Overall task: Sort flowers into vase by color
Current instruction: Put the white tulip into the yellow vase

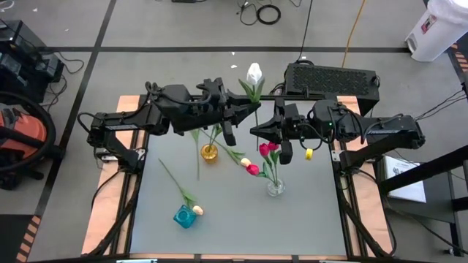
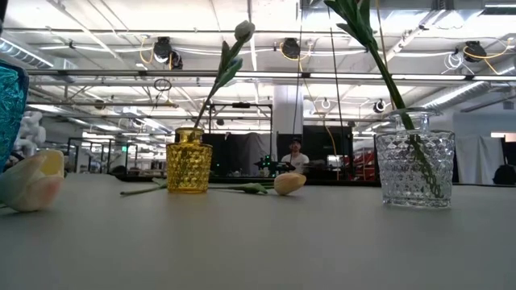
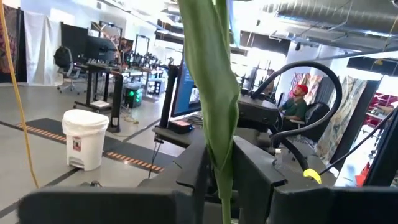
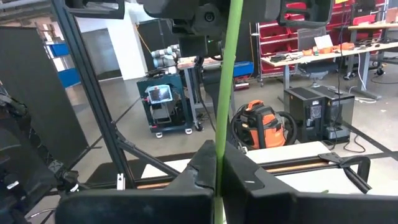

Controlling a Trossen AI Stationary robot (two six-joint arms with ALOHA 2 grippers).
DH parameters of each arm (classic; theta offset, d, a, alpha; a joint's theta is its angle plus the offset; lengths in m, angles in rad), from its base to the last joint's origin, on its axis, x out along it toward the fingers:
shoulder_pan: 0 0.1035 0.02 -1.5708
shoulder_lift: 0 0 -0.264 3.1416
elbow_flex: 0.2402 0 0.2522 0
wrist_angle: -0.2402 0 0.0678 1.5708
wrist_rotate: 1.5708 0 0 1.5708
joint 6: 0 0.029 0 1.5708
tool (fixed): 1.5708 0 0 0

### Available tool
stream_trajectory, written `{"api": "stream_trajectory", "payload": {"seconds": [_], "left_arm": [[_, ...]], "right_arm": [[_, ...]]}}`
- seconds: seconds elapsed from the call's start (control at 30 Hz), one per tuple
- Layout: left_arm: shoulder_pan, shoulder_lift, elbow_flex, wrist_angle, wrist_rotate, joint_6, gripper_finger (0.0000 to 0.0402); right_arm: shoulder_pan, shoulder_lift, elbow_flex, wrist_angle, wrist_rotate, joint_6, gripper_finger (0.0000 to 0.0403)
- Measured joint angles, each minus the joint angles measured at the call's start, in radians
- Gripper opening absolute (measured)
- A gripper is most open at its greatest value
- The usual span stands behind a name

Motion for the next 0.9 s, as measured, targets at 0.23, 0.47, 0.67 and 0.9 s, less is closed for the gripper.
{"api": "stream_trajectory", "payload": {"seconds": [0.23,0.47,0.67,0.9], "left_arm": [[0.0,0.0,0.0,-0.001,0.0,0.002,0.0011],[0.0,0.0,0.0,-0.011,-0.006,0.008,0.001],[-0.002,-0.001,0.0,-0.012,-0.006,0.051,0.001],[-0.021,-0.024,-0.001,-0.082,-0.056,0.074,0.001]], "right_arm": [[0.0,0.0,0.0,0.0,0.0,0.0,0.0],[0.0,0.0,0.0,-0.002,0.0,0.0,0.0],[0.0,0.0,0.0,0.001,0.003,-0.021,0.0012],[0.0,-0.02,0.0,0.013,0.09,-0.038,0.007]]}}
